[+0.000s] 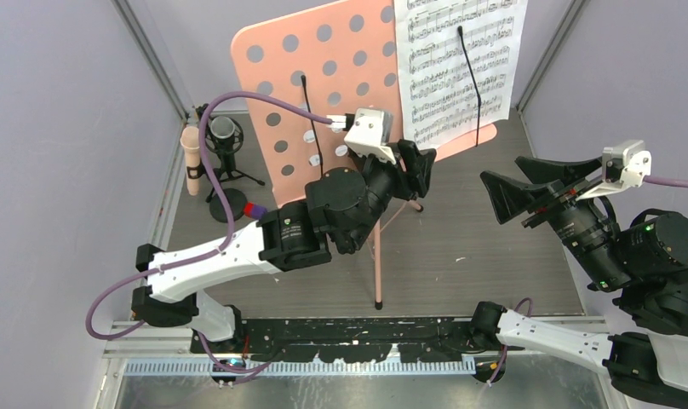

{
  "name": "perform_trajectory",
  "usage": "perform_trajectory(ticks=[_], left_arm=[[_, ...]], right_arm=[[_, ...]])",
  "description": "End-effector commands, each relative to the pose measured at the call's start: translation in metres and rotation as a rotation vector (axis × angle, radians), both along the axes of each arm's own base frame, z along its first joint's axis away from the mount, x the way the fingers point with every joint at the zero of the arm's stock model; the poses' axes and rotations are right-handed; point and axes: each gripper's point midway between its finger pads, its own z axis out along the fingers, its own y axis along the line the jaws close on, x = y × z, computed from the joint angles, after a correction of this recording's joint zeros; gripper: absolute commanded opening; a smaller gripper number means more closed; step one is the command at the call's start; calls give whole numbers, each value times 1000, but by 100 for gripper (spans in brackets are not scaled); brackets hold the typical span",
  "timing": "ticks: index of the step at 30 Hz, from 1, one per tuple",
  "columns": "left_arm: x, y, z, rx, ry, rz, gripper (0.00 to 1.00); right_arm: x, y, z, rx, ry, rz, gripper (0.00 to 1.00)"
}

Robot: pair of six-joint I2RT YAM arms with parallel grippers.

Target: Pack up the instrument practice props

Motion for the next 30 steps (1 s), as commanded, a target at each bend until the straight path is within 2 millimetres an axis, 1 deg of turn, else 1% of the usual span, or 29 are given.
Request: perform_trajectory(ticks=[1,8,9,13,16,24,30], left_arm=[[1,11,27,-111,-22,-1,53],[3,10,35,-133,-48,5,43],[3,9,34,-129,-51,4,43],[4,7,36,-122,-61,1,43],[7,6,40,-121,-70,7,45],[23,12,42,-118,-72,46,47],[27,13,48,-125,-83,50,46]], right_arm=[[-3,-3,10,40,-21,4,79],[-4,-4,9,42,-20,6,79],[-4,-5,10,45,-20,5,79],[-4,-5,10,43,-20,7,79],[-4,-5,10,43,-19,7,79],[-5,-4,10,45,-14,13,79],[-5,-4,10,47,-14,16,79]])
